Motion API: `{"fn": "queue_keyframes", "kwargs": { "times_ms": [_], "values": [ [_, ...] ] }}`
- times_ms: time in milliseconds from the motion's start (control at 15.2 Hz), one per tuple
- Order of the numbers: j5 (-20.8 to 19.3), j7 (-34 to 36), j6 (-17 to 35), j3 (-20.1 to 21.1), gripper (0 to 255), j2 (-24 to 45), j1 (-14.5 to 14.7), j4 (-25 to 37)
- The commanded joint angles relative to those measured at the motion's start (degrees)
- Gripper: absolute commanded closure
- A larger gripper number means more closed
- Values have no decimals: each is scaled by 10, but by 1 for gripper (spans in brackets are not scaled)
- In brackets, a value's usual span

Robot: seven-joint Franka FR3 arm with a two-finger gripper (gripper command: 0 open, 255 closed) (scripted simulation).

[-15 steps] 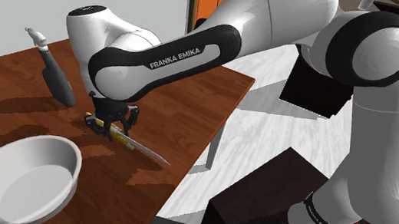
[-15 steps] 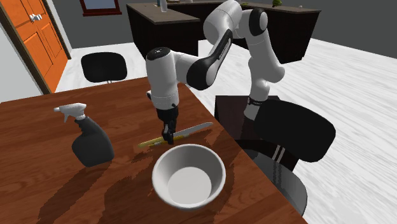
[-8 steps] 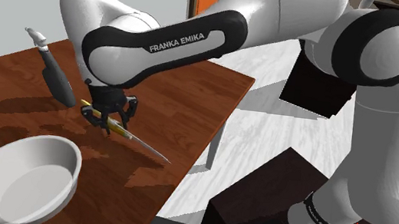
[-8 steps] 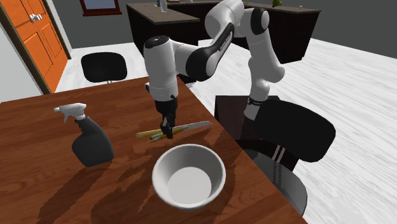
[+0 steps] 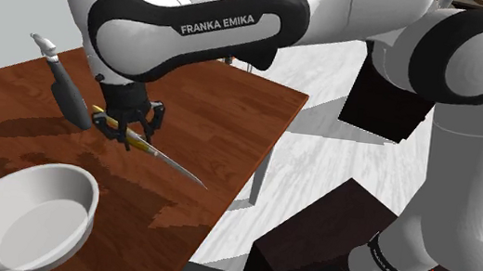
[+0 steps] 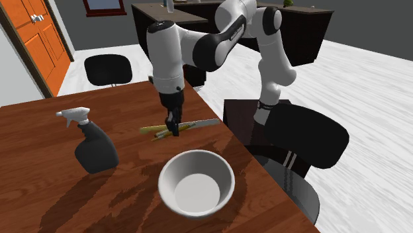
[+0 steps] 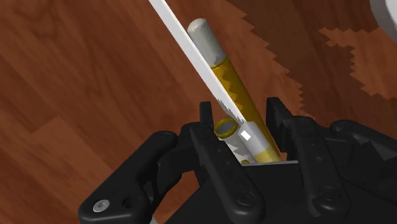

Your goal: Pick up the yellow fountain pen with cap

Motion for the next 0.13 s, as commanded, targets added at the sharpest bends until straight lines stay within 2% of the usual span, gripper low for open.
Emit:
{"fn": "queue_keyframes", "kwargs": {
  "times_ms": [0, 66],
  "values": [
    [1, -2, -9, 0, 255, -1, 0, 8],
    [1, -2, -9, 0, 255, -1, 0, 8]
  ]
}}
